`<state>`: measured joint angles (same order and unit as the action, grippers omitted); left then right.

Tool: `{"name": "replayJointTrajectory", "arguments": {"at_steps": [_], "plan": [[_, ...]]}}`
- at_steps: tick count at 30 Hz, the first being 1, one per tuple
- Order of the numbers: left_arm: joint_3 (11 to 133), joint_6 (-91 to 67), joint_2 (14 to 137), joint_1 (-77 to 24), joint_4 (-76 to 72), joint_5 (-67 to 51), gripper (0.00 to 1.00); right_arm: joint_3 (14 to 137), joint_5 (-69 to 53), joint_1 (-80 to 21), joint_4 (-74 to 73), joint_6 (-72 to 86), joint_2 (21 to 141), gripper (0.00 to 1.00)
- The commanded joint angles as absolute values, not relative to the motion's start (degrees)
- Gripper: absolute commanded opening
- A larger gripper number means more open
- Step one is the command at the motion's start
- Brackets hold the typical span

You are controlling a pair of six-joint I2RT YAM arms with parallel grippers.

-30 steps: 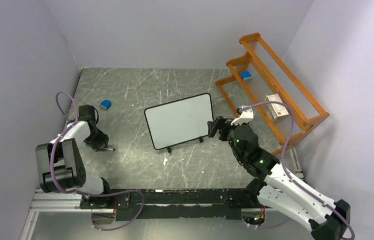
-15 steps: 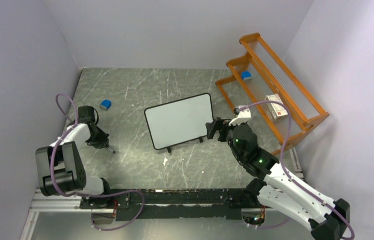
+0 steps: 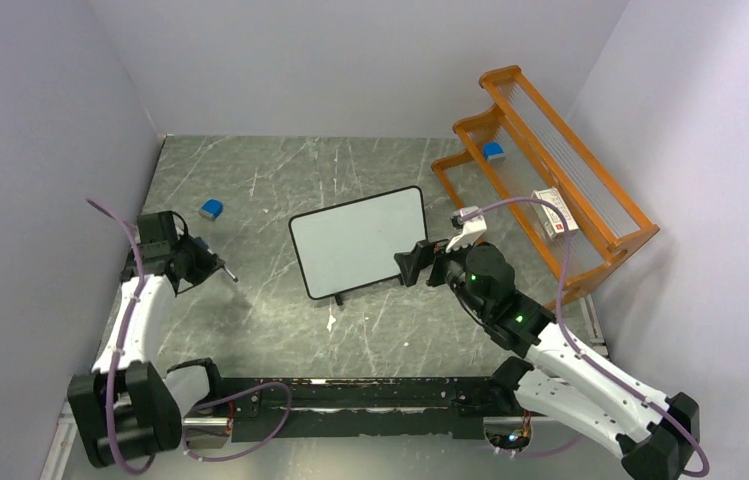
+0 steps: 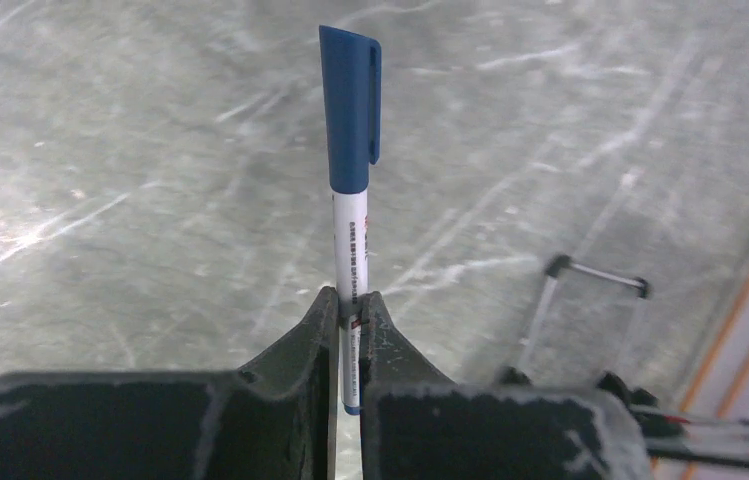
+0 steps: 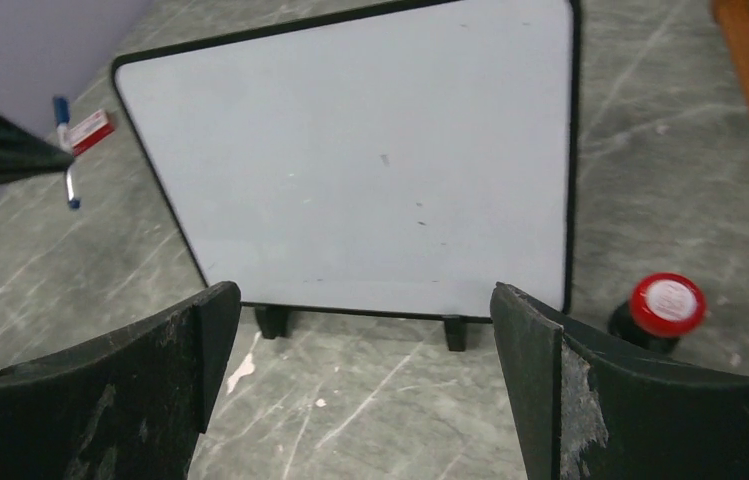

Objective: Write a sentence on the whiteboard
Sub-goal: Pick up the whiteboard marker at the center of the board, then open the pen cap.

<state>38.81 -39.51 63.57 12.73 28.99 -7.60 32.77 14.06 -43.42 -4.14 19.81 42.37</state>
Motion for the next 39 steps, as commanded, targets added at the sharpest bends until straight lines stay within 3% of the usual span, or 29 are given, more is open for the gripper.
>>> {"name": "replayJointTrajectory", "arguments": {"at_steps": [1,18,27,39], "plan": [[40.76,-43.4,56.47,12.97,24.93,-16.46,0.05,34.77,5.72,-43.89,1.8,18.83,43.62,1.0],[49.37,-56.96,51.24,5.64,15.11,-27.98,0.05,36.25,3.17,-49.58,18.51,22.95,52.39,1.0],[46.0,-68.48,46.16,-11.61,2.48,-14.1,0.05,39.15,4.77,-51.83,26.42,21.53,58.25,0.98],[38.81,-74.27,49.44,-35.03,-14.23,0.95,0.05,31.95,6.23,-53.64,46.35,26.06,60.83,0.93]]}}
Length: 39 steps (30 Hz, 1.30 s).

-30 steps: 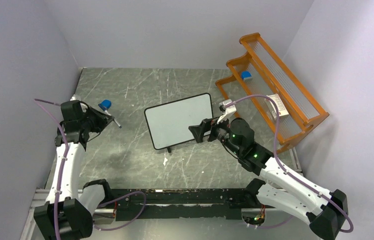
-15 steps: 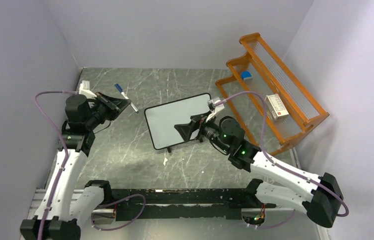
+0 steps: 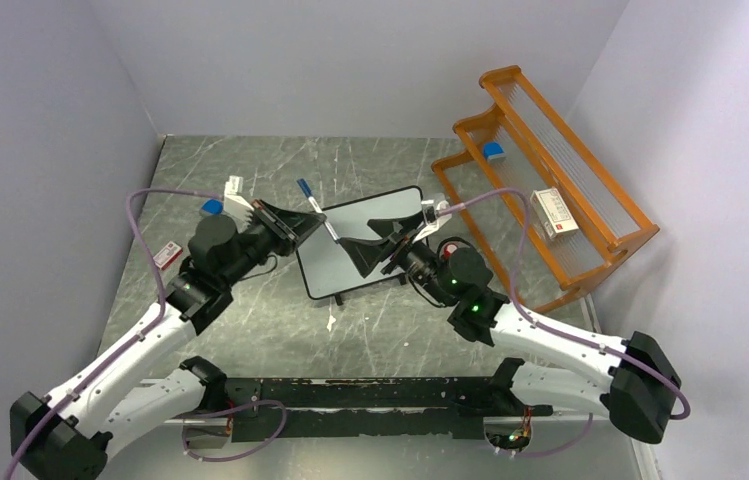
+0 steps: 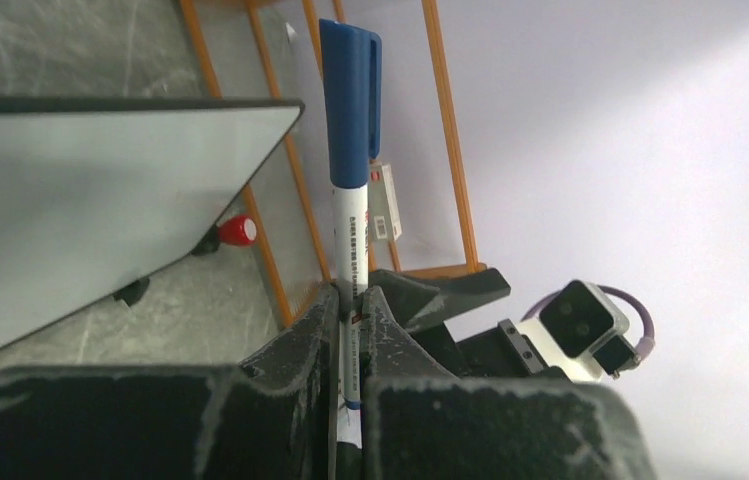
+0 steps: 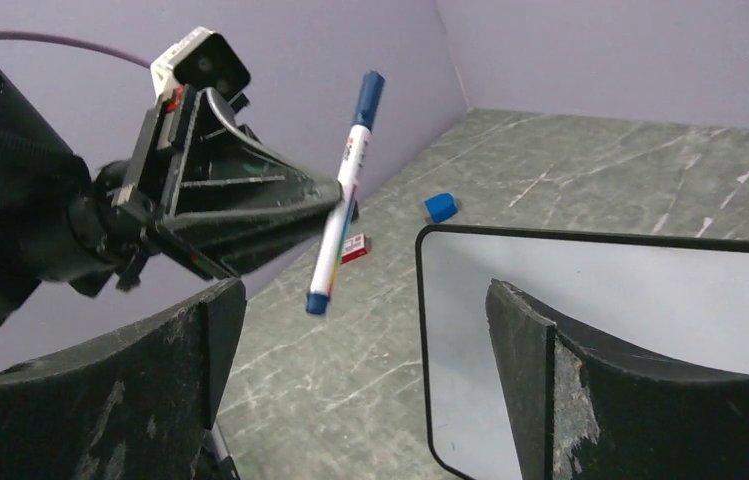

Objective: Write a sentence on the whiteboard
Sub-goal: Open the pen cap.

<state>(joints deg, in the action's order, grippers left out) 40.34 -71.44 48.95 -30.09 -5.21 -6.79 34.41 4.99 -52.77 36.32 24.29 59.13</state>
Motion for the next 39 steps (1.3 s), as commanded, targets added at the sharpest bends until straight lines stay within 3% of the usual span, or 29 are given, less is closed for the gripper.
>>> {"name": "replayJointTrajectory", "arguments": {"at_steps": [1,9,14,26,29,33,35,36,39], "plan": [[38.55,-74.47,49.67,-36.28,-14.65,2.63,0.05,31.82,6.58,-53.72,47.01,26.56,61.35,0.92],[36.66,-76.16,50.88,-41.87,-17.16,7.86,0.05,31.8,7.62,-54.07,51.28,29.45,64.94,0.73],[36.81,-76.05,51.47,-43.36,-17.84,9.34,0.05,32.64,7.53,-54.23,51.84,29.77,67.05,0.51],[34.97,-78.08,53.18,-46.19,-21.45,11.17,0.05,30.86,8.69,-54.56,56.05,31.02,68.51,0.36],[34.56,-78.47,53.58,-46.56,-22.03,10.93,0.05,30.6,8.32,-54.59,56.62,30.8,68.48,0.25],[34.52,-77.45,53.34,-46.57,-21.3,11.23,0.05,30.94,8.18,-54.63,54.9,30.47,68.23,0.03],[34.97,-75.9,52.87,-46.58,-19.7,11.84,0.05,30.69,8.05,-54.59,54.32,30.63,67.91,0.0],[35.47,-74.68,52.64,-46.54,-18.46,12.09,0.06,30.55,7.73,-54.6,54.09,30.42,67.67,0.0],[38.08,-69.96,52.01,-46.52,-10.34,13.8,0.21,31.22,6.86,-54.66,51.2,29.67,67.05,0.0]]}}
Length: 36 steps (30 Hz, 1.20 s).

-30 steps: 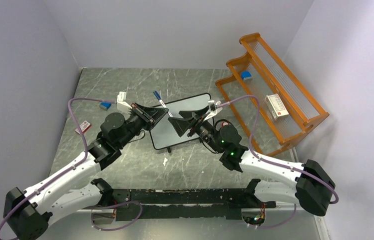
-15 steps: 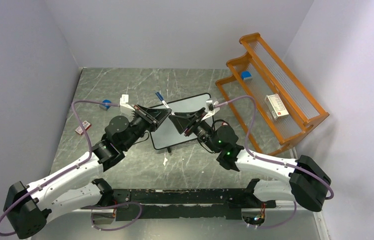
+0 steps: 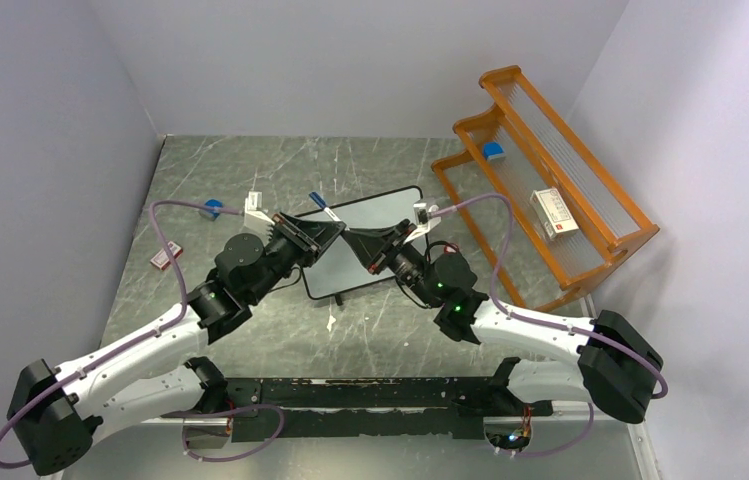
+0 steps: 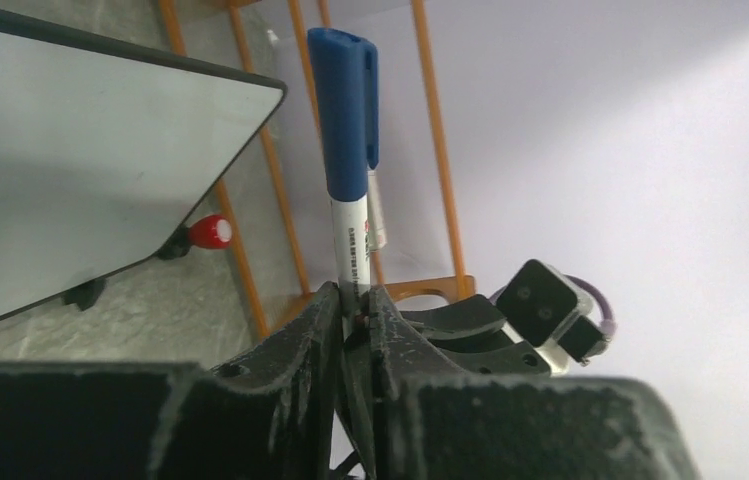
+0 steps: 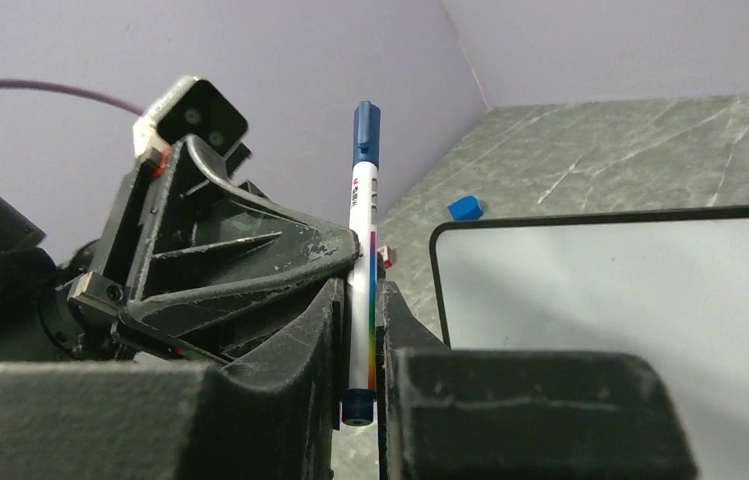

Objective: Write a sentence on the whiteboard
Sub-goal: Open the pen cap.

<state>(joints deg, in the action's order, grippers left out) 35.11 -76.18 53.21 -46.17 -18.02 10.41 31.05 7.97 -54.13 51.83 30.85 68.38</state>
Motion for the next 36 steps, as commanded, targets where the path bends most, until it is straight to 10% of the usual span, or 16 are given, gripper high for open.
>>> {"name": "replayJointTrajectory", "arguments": {"at_steps": [1,11,36], "plan": [[39.2,-67.82,51.74,-46.55,-7.75,14.61,0.28,31.66,6.51,-54.59,49.79,29.44,66.86,0.0],[51.54,-36.77,49.59,-46.54,11.91,19.77,0.93,35.46,2.56,-54.39,34.36,26.76,63.32,0.0],[60.96,2.33,52.39,-45.12,25.05,-12.78,0.99,43.7,-41.11,-32.88,6.87,13.51,56.68,0.0]]}}
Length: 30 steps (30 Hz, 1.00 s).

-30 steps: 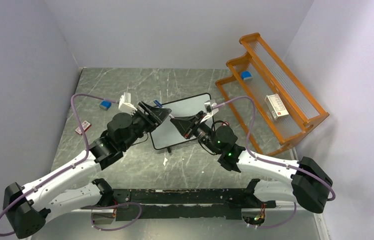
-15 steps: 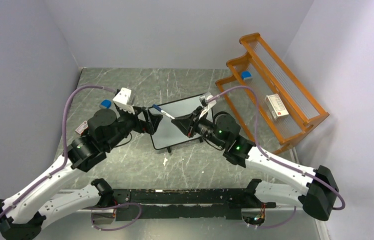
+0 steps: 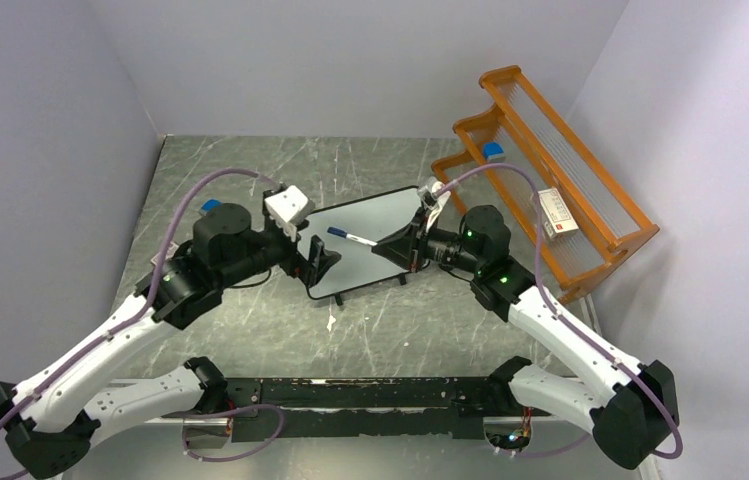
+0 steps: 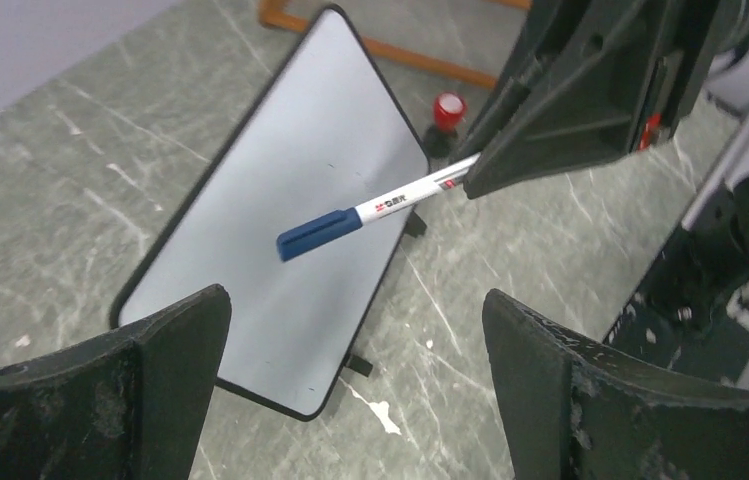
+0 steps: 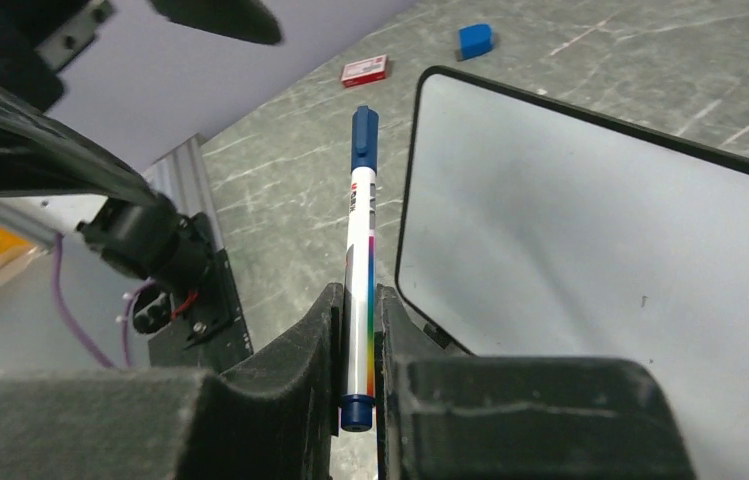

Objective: Write a sentence on the whiteboard
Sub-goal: Open the pen cap.

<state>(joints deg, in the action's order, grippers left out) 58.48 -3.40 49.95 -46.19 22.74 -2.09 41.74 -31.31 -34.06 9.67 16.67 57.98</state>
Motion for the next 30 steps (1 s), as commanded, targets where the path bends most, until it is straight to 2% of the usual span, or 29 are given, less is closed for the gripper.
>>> {"name": "replayJointTrajectory", "arguments": {"at_steps": [1,5,9,14,30], "plan": [[61.45,3.16,52.92,-44.43,25.44,-14.92,0.99,44.21,-41.93,-32.87,5.96,12.76,56.87,0.0],[63.24,4.61,54.41,-39.11,26.4,-24.6,0.99,44.7,-45.93,-32.94,5.3,11.5,57.05,0.0],[63.35,5.15,56.7,-31.03,26.27,-41.4,0.92,44.25,-47.05,-32.87,6.53,11.55,56.7,0.0],[60.64,5.28,57.86,-27.6,23.63,-52.56,0.84,43.93,-48.25,-32.87,6.81,11.58,56.23,0.0],[59.09,10.12,62.48,-27.5,28.07,-59.2,0.62,42.94,-52.0,-32.87,11.41,14.08,57.36,0.0]]}}
